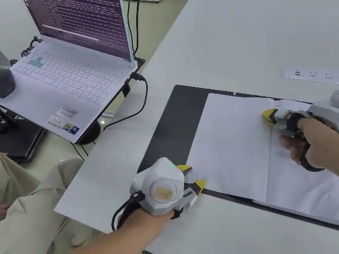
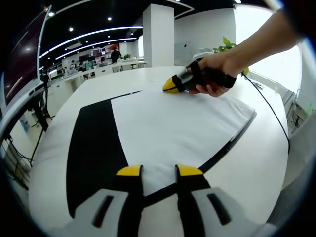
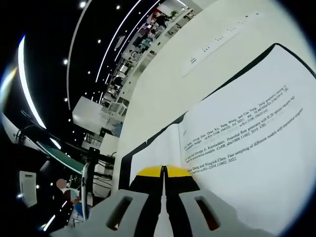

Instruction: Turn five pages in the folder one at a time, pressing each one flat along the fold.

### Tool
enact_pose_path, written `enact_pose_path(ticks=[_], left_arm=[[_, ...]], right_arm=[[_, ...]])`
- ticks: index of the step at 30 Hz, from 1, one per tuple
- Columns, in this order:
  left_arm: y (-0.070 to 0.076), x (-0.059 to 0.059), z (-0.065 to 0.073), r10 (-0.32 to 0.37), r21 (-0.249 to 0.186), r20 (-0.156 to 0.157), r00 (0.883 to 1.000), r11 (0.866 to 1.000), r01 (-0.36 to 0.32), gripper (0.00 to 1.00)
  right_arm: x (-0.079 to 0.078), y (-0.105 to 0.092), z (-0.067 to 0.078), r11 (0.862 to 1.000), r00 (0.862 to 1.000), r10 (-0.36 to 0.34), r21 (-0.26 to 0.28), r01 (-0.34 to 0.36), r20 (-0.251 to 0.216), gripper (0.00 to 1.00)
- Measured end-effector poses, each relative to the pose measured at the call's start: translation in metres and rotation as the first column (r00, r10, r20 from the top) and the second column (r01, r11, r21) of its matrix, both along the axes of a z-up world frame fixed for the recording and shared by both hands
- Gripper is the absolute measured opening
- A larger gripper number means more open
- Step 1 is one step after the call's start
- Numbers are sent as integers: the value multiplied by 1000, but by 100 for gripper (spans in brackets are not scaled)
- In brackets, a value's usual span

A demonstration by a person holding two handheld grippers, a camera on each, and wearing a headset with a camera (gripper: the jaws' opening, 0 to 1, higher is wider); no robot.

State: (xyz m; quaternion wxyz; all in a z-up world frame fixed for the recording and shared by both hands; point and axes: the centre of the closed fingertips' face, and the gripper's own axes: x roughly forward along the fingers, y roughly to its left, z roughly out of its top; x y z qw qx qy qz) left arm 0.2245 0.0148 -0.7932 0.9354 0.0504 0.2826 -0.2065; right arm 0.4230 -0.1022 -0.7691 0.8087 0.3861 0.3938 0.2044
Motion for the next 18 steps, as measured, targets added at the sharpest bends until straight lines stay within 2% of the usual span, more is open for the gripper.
enact_pose_path(ticks=[11,18], left_arm=[[-1,-1,1,2,-9,14,1000,1000,-2,24],[-2,-1,2,7,-12,17,1000,1000,-7,24]], right_arm=[[38,-3,1,999,999,-42,-1,42,11,0],[50,-5,-1,997,997,-73,9,73,0,0]])
